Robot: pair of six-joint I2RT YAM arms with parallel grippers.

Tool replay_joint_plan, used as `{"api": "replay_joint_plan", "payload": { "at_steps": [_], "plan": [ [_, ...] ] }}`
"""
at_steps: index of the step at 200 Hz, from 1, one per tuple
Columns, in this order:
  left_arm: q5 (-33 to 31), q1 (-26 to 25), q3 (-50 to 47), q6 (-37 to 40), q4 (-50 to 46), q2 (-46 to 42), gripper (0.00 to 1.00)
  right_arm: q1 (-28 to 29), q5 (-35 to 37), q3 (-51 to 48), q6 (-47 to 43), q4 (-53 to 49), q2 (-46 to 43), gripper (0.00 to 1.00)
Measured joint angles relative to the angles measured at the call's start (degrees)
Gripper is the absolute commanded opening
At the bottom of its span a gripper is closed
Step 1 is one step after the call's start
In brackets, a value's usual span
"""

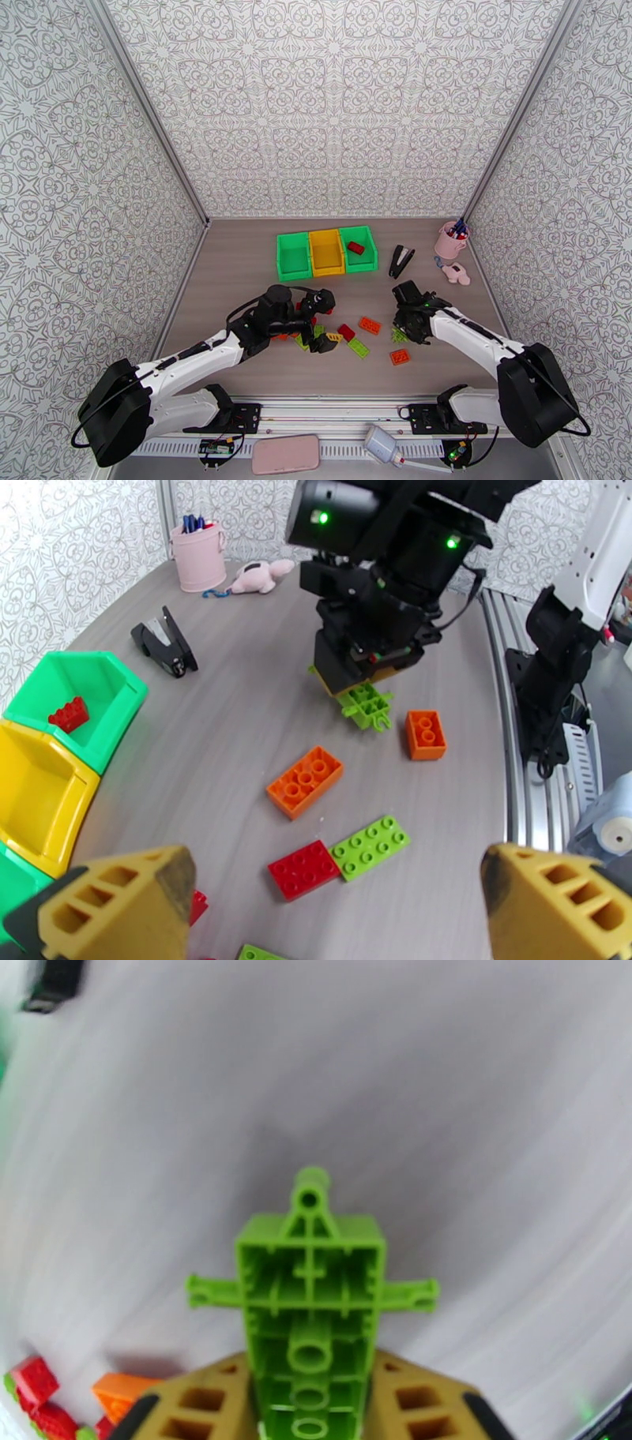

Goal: Sort the legos into containers by color

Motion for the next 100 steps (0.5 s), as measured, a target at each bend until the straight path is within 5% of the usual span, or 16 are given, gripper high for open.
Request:
{"api": "replay_joint_plan", "payload": {
  "at_steps": [56, 100],
  "plan": [
    [-3.58, 0.0, -0.66, -0.17, -0.13, -2.67, 1.0, 0.0, -2.1, 5.29, -15.93, 8.24, -0.59, 0.33],
    [-9.22, 0.02, -2.54, -0.87, -0.11, -6.21, 1.0, 0.0, -6.91, 15.87, -27.82, 15.19, 7.39, 0.33]
  ]
}}
